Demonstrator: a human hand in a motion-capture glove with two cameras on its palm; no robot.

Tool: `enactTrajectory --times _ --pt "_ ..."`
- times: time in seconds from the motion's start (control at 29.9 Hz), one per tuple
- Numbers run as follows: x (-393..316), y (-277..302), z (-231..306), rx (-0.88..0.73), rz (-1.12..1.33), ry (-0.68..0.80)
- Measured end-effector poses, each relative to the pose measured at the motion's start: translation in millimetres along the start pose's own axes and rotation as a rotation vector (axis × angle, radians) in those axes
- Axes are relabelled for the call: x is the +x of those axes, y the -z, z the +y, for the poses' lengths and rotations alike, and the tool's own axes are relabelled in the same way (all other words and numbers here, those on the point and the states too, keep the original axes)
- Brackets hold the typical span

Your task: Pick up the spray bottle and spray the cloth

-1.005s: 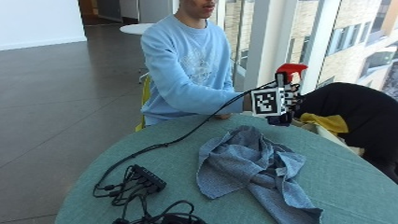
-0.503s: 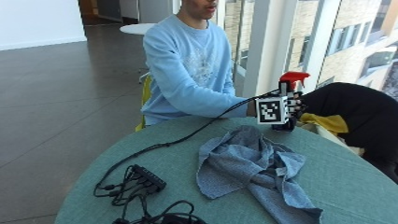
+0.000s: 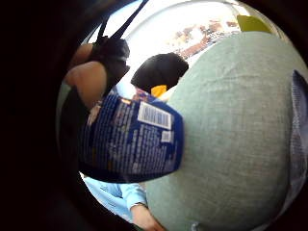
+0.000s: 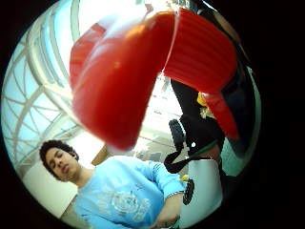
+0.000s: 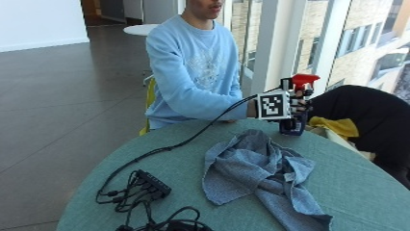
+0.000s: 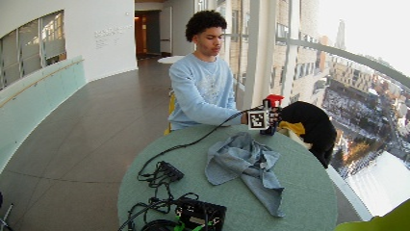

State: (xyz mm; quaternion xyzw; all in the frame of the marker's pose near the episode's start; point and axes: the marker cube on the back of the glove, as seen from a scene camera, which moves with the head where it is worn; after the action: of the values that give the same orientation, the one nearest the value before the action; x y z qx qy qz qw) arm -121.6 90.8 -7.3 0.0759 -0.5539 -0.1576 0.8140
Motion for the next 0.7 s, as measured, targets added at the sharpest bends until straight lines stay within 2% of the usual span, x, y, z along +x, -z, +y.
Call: enactTrajectory --times 0.34,0.54,0.7 --pt "-19.2 87.4 67.9 -0.001 0.367 -0.064" --pt "-19.3 150.8 134.9 0.041 0.479 -0.145" --pt "-15.5 182.4 198.2 0.093 0.597 -0.213"
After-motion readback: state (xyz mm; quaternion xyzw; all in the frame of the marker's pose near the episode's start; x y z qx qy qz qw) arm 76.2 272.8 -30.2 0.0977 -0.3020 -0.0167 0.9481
